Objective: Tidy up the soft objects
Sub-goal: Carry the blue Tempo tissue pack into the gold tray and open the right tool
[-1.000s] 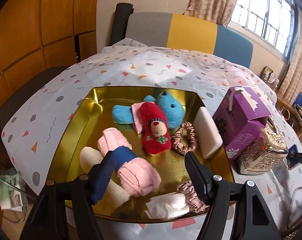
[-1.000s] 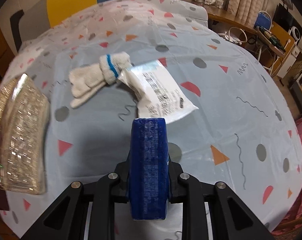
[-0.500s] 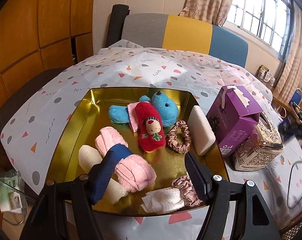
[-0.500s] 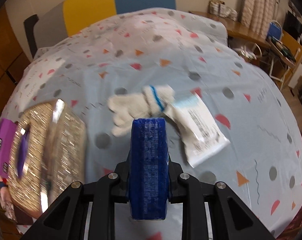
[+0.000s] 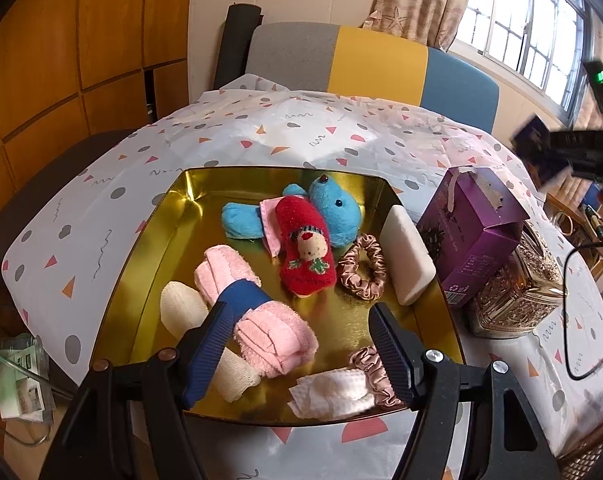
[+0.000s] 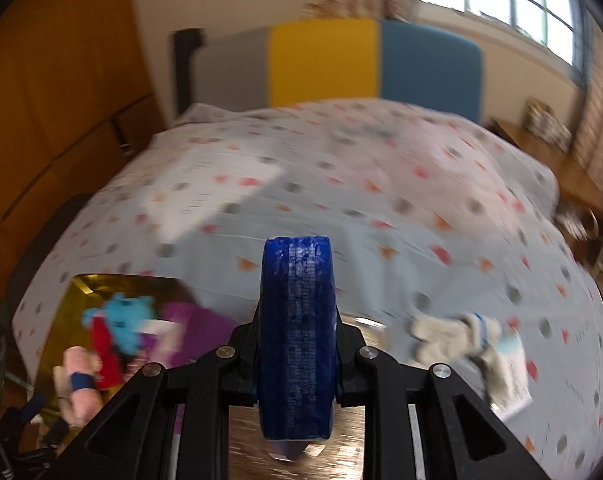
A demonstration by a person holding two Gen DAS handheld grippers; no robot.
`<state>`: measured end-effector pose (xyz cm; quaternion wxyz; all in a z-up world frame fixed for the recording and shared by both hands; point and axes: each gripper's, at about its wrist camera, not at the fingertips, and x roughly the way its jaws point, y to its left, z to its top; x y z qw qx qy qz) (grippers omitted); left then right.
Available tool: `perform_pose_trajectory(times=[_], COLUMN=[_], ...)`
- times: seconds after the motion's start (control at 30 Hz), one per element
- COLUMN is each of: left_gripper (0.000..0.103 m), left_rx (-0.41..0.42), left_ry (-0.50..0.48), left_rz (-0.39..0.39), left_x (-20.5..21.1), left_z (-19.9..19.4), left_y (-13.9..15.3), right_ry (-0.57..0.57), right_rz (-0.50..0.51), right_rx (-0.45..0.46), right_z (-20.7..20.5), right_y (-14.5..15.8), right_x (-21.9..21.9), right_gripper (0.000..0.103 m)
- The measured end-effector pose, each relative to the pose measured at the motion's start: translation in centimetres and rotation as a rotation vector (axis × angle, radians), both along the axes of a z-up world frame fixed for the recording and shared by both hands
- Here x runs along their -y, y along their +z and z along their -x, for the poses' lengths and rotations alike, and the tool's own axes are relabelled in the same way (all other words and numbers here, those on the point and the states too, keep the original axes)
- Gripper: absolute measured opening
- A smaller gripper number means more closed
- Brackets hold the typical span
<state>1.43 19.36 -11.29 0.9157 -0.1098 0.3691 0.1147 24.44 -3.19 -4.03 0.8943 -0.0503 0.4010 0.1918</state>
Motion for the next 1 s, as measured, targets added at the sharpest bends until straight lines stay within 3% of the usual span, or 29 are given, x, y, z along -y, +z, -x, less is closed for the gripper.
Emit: perform_pose_trajectory(times=[0.2,0.43,0.67,0.87,1.0], left_gripper=[0.071,0.071,0.071,0.071,0.071], left_rx=[0.0,-0.005,0.005,0.007,0.003], left_ry=[0.014,0.037,0.059,0.069,0.079], left_rz=[0.001,0.007,0.006,0.007,0.007], left_x=[-0.5,-1.3,-1.8,-2.2,-2.5], left_z=[0.2,0.6,0.9,1.1,1.2], left_y=[0.0,-0.3,-0.1,-0.1,-0.3], right_ry=[0.196,0.366,0.47,0.495,0.497], right_rz=[0.004,0.032,0.057,0.07,0.08], right_rx=[0.016,-0.049,-0.142,-0.204,-0.23], right_z=[3.6,7.3,9.9,10.8,11.1], right_y=[0.5,-2.8,-7.0,-9.7,-10.7], right_x=[-7.3,-12.4,-14.5,-15.7,-16.2], right_gripper=[0.024,0.024,0.024,0.024,0.029])
